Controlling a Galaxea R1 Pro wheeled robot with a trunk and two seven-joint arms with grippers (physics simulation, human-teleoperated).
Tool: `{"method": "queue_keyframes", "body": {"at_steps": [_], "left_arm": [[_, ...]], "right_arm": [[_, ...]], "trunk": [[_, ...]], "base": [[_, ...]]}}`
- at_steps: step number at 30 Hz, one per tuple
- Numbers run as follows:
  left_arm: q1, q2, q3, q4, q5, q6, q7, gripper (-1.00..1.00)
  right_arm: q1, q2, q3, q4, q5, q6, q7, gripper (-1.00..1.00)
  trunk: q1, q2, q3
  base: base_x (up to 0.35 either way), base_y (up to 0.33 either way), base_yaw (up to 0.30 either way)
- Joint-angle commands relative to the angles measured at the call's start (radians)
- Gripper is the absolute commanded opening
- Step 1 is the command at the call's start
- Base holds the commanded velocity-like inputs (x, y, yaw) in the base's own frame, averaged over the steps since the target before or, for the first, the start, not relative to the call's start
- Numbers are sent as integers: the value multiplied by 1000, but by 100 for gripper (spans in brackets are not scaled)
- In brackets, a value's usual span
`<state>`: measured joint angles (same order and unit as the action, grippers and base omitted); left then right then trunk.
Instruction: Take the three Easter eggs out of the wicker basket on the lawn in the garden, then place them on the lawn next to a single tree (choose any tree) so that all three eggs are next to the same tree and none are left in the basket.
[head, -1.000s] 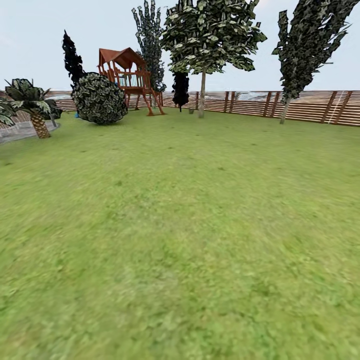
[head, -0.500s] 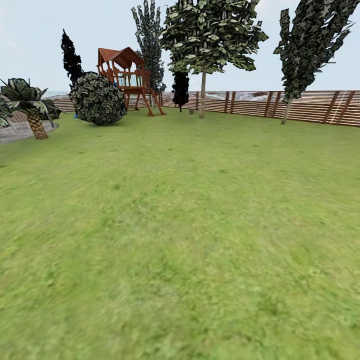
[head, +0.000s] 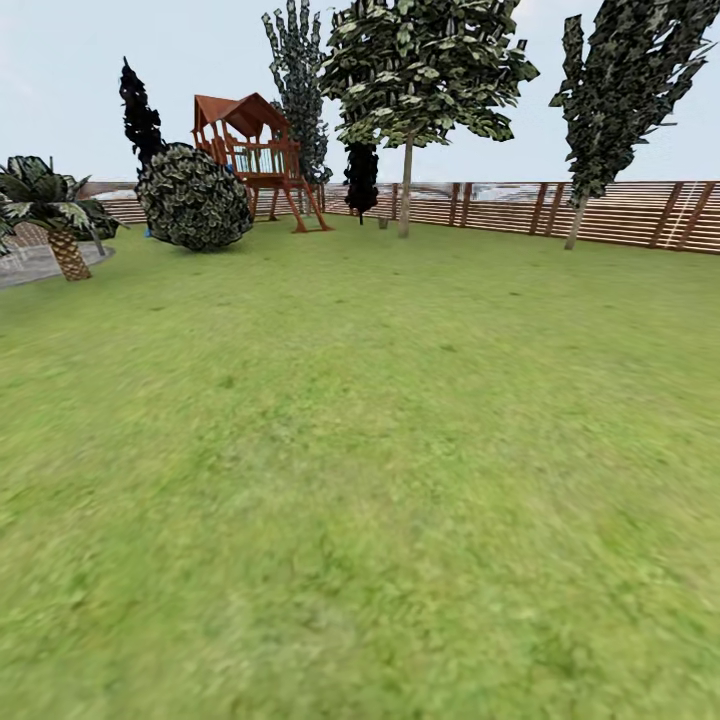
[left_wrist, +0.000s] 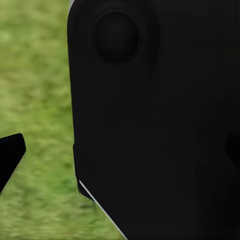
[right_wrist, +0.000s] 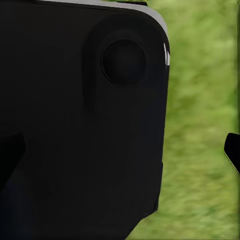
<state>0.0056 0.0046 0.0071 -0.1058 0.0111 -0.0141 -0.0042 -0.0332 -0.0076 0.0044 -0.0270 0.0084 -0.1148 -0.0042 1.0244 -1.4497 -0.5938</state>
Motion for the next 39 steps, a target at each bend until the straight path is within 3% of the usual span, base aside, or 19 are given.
{"method": "queue_keyframes", "body": {"at_steps": [1,39], "left_arm": [[1,0,1,-2,1,-1,0,100],[1,0,1,-2,1,-1,0,100]], "right_arm": [[-1,0,0,1,1,-3,0,100],[-1,0,1,1,1,-3,0,100]], "trunk": [[1,0,-1],[1,0,-1]], "base": [[327,0,0],[327,0,0]]}}
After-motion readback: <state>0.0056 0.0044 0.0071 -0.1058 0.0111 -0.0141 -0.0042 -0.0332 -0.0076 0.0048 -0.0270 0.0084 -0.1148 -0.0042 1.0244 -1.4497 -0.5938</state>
